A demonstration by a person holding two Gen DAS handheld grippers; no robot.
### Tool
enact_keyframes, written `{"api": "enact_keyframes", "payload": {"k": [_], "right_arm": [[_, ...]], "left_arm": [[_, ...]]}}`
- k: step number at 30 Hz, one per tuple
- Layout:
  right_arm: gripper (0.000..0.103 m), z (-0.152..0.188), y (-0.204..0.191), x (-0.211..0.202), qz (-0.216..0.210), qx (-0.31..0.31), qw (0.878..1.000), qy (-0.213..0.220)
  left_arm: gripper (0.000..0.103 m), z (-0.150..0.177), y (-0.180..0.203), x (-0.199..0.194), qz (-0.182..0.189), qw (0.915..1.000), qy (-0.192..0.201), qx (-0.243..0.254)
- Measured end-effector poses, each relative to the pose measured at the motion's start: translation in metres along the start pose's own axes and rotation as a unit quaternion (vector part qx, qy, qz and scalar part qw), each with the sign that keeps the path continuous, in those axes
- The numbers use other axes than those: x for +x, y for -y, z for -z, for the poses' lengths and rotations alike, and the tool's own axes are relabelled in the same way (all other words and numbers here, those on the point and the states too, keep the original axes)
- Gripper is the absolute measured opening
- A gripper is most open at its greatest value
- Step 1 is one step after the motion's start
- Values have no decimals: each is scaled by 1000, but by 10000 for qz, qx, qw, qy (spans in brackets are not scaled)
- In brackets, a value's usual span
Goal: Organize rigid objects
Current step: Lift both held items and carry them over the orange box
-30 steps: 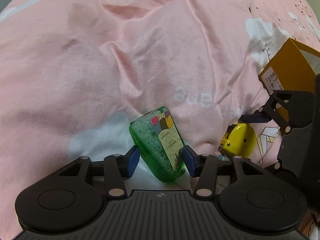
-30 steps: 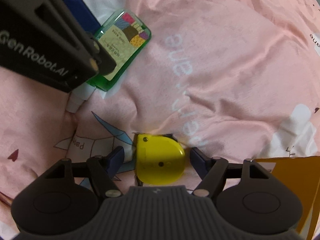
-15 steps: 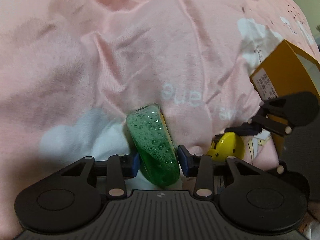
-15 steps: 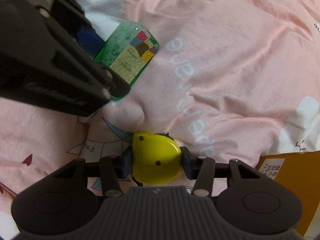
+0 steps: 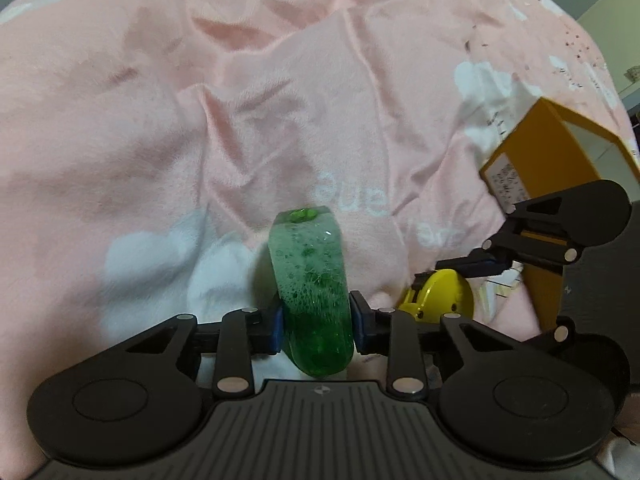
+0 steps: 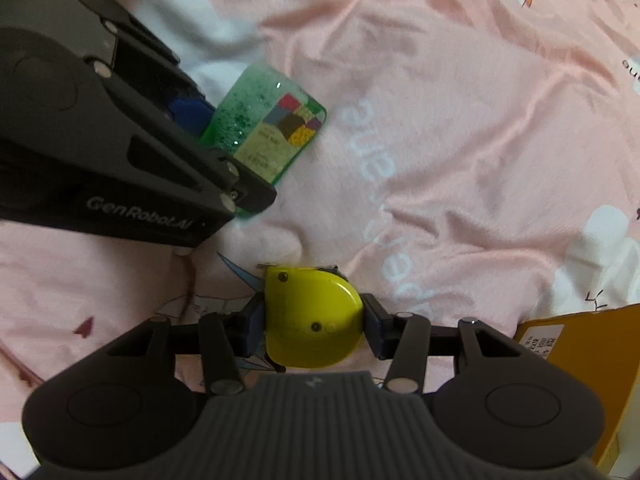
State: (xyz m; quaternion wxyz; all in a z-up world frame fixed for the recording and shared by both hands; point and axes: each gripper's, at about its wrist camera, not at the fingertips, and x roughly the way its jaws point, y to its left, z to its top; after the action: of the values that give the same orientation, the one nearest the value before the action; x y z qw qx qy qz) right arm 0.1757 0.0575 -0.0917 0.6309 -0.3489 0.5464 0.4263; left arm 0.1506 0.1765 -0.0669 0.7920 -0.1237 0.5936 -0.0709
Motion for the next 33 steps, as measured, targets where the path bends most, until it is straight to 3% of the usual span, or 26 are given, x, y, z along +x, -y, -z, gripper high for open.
{"api": "enact_keyframes", "payload": {"k": [9, 20, 27, 33], "right_arm": [[50, 13, -5, -58, 18, -93, 9960, 888], [50, 55, 10, -148, 346, 129, 9828, 1808], [50, 102, 43, -191, 773, 542, 9735, 2081], [50, 140, 81, -197, 1026, 1080, 9687, 1984]], "left_arm": [[33, 0, 18, -59, -36, 9987, 414, 285], [33, -1, 87, -110, -83, 9907, 780, 1107], [33, -9, 133, -124, 64, 9821, 966, 1619], [33, -24, 169, -118, 117, 9753, 970, 1982]]}}
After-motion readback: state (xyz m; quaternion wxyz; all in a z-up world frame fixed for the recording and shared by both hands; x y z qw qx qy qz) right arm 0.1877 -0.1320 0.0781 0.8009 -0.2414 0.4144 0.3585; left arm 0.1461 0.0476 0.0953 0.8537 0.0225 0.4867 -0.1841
